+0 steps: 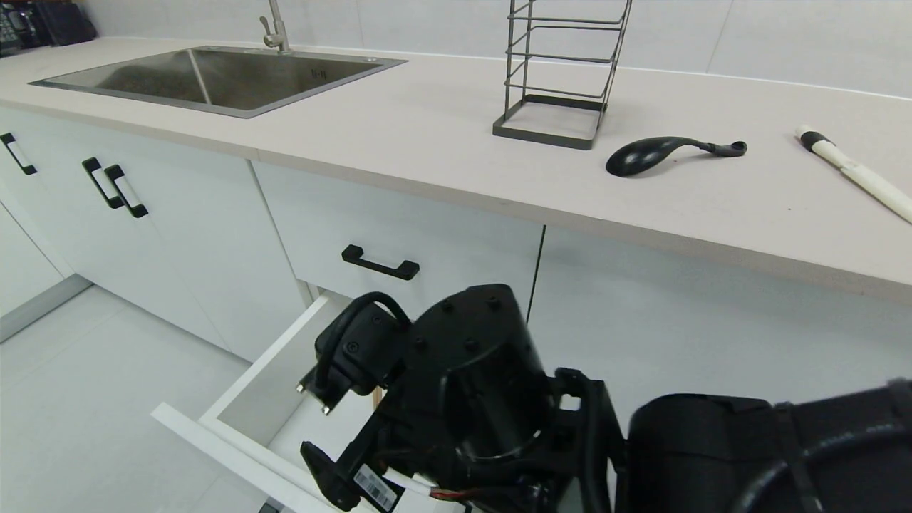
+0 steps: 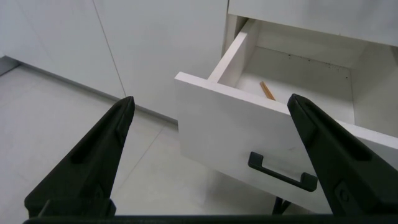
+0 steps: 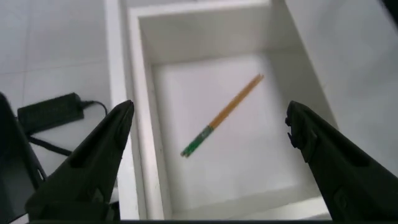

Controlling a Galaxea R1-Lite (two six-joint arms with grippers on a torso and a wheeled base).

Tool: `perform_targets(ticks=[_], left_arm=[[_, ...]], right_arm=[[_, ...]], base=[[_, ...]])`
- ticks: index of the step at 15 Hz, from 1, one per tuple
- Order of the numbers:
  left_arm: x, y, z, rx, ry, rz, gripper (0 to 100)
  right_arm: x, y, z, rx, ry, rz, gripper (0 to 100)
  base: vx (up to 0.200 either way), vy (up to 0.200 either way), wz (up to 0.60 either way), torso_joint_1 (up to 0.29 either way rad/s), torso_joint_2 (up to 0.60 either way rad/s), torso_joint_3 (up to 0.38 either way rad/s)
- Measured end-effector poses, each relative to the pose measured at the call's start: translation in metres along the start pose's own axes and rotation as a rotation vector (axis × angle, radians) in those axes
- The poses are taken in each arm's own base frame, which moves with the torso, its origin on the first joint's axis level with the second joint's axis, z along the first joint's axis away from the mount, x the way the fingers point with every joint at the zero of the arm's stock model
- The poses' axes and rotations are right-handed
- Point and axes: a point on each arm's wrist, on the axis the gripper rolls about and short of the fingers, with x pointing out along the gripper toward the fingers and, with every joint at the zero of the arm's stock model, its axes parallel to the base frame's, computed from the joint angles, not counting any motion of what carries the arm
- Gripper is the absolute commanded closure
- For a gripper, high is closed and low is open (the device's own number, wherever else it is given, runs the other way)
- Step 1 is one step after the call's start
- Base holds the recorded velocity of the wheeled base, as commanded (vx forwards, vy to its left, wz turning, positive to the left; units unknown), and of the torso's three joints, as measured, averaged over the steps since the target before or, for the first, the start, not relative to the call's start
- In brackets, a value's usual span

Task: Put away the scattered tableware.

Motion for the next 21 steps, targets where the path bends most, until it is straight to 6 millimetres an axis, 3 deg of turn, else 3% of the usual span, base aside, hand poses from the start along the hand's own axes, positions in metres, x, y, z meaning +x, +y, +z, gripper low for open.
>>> perform_targets(ticks=[4,6,10,13,18,21], left_arm=[[0.000,0.000,0.000,0.000,0.000,0.000,0],[0.000,0.000,0.000,0.000,0.000,0.000,0],[0.000,0.000,0.000,0.000,0.000,-0.001,0],[0.000,0.000,0.000,0.000,0.000,0.000,0],[0.000,0.000,0.000,-0.001,0.001,0.000,0],[0.000,0.000,0.000,-0.001,0.000,0.000,0]], right_arm=[[-0.033,-0.014,-0.032,-0.090,-0.001,0.037,0],[-0.041,-0.021,-0.039,-0.083,-0.002,0.018,0],[-0.036,-0.026,-0.043,-0.070,-0.061,-0.007,0],[-0.021,-0.028,-0.050,-0.065,-0.098,-0.025,0],[-0.015,-0.025,-0.058,-0.074,-0.070,-0.016,0],[-0.016,-0.019,-0.056,-0.080,-0.079,-0.001,0]], base=[[0.000,0.000,0.00,0.000,0.00,0.000],[0.000,0.000,0.00,0.000,0.00,0.000],[0.000,0.000,0.00,0.000,0.00,0.000],[0.000,0.000,0.00,0.000,0.00,0.000],[0.000,0.000,0.00,0.200,-0.10,-0.094],[0.000,0.000,0.00,0.229,-0.57,-0.233]])
